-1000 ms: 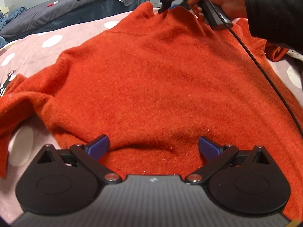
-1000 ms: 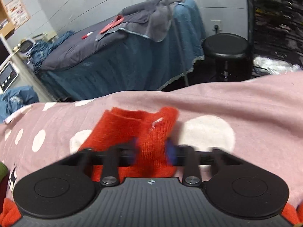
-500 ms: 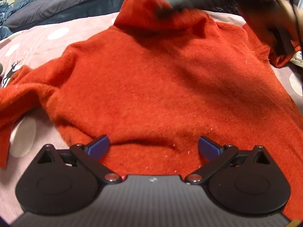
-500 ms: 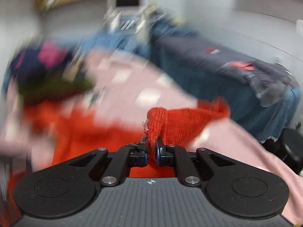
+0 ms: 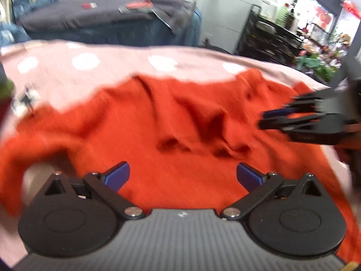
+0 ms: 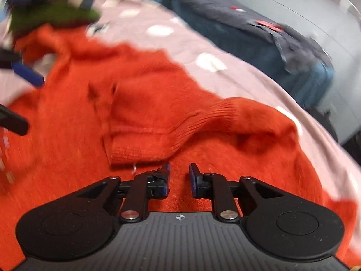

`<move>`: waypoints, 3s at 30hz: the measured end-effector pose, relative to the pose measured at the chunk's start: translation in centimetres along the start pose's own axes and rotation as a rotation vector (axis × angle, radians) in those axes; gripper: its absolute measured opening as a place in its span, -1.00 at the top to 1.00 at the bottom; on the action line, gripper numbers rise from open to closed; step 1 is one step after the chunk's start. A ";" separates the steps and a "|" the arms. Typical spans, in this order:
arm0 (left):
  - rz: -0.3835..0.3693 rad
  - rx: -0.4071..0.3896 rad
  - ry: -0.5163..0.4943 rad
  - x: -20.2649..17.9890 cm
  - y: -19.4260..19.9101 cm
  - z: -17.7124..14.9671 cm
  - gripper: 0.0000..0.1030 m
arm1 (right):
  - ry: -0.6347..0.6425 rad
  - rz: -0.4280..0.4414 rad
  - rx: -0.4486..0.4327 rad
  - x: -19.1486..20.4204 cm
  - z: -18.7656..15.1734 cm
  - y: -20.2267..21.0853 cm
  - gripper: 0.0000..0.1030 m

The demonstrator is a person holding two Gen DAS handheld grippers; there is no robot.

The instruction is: Fold small clothes

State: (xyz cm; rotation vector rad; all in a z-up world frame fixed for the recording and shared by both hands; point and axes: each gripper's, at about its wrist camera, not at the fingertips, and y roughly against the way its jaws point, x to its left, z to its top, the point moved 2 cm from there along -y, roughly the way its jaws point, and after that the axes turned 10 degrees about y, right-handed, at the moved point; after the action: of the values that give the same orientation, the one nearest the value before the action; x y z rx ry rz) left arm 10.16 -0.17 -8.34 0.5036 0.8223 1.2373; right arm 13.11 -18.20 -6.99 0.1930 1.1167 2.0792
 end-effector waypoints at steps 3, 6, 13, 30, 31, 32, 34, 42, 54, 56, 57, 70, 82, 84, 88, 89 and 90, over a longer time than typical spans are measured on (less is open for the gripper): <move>0.032 -0.065 -0.001 0.5 -0.8 2.6 -0.73 | -0.200 -0.015 -0.120 -1.2 0.6 2.0 0.31; 0.059 -0.049 -0.002 0.2 -3.2 4.7 -0.73 | -0.451 -0.046 -0.101 -2.8 0.7 0.6 -0.12; 0.123 0.070 -0.117 -1.8 -9.6 3.7 -0.74 | -0.882 0.033 -0.183 -5.5 -0.3 -5.0 0.58; 0.177 -0.091 -0.128 -1.9 -5.5 3.9 -0.87 | -0.503 -0.174 -0.271 -2.7 1.5 -0.2 -0.07; 0.160 -0.068 -0.141 -2.1 -5.9 3.9 -0.93 | -0.443 -0.127 -0.247 -1.6 1.5 -0.4 0.01; 0.154 -0.025 -0.165 -2.4 -6.6 3.7 -0.94 | -0.384 -0.096 -0.205 -0.6 1.3 -0.8 0.01; 0.216 0.054 -0.234 -2.9 -8.5 2.5 -0.94 | -0.293 -0.111 -0.074 0.8 0.4 -2.2 0.02; 0.239 0.036 -0.275 -3.6 -5.3 -0.2 -1.00 | -0.469 -0.170 -0.129 1.0 -2.3 2.9 -0.44; 0.050 0.125 -0.369 -9.9 -0.1 -7.9 -1.00 | -0.255 -0.465 0.087 -3.8 -6.5 13.0 -0.80; 0.051 0.137 -0.384 -10.7 -0.2 -8.4 -1.00 | -0.116 -0.464 0.179 -5.1 -7.0 13.3 -0.99; 0.047 0.136 -0.390 -11.0 -0.1 -8.6 -1.00 | -0.041 -0.436 0.235 -5.6 -7.3 13.0 -1.00; 0.079 0.177 -0.327 -9.0 0.8 -8.6 -1.00 | 0.339 -0.322 0.552 -8.0 -9.9 6.8 0.89; 0.046 0.180 -0.298 -9.2 1.2 -8.5 -1.00 | -0.359 -0.874 0.123 -19.1 -11.0 24.8 0.94; 0.042 0.183 -0.300 -9.4 1.1 -8.5 -1.00 | -0.477 -0.954 0.085 -21.2 -13.1 28.9 0.94; 0.028 0.190 -0.298 -10.0 0.9 -8.5 -1.00 | -0.595 -1.125 0.083 -23.0 -17.1 34.8 0.94; 0.021 0.193 -0.292 -10.1 0.8 -8.5 -1.00 | -0.620 -1.117 0.074 -23.0 -17.9 35.4 0.94; 0.017 0.195 -0.284 -10.2 0.7 -8.4 -1.00 | -0.618 -1.116 0.082 -22.8 -18.6 35.5 0.94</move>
State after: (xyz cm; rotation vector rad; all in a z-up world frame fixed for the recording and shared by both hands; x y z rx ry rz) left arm 2.17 -10.54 -10.30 0.8260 0.6995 1.0753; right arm 1.34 -57.69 13.68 0.1728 0.6580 0.8800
